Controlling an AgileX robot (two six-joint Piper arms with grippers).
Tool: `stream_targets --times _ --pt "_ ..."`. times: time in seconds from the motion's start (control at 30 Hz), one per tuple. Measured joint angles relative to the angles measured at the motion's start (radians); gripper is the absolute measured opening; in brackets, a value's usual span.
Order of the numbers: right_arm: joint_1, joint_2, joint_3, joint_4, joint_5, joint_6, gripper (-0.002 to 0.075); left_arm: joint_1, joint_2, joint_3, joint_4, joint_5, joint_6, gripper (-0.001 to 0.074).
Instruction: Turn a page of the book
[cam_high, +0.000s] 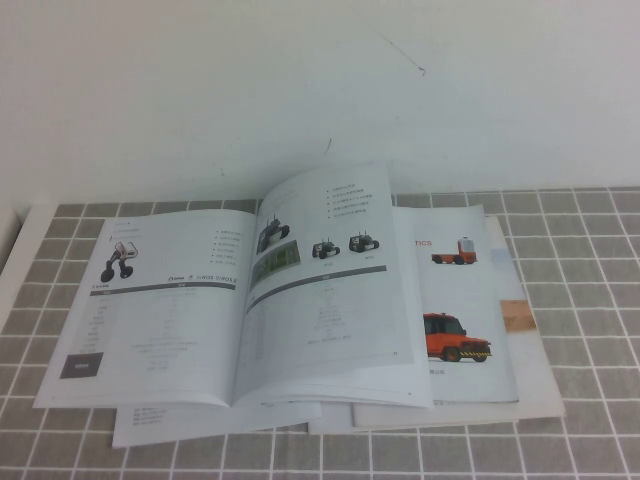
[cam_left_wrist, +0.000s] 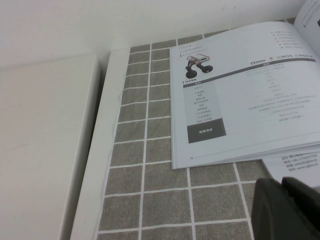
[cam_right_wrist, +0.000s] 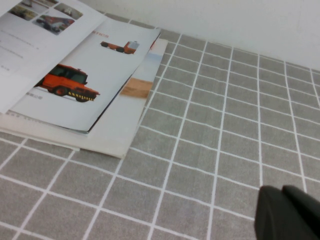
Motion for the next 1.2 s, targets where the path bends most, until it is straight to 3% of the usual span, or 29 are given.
stream_targets --times 0.83,1.2 --pt "0.0 0.0 0.0 -0.002 -0.014 0.0 -0.0002 0.0 0.0 0.0 0.0 0.0 0.0 -0.0004" --pt "0.0 0.0 0.009 -0.004 -0.281 0.026 -0.0002 0.0 0.0 0.002 0.009 -0.036 0.022 -0.0004"
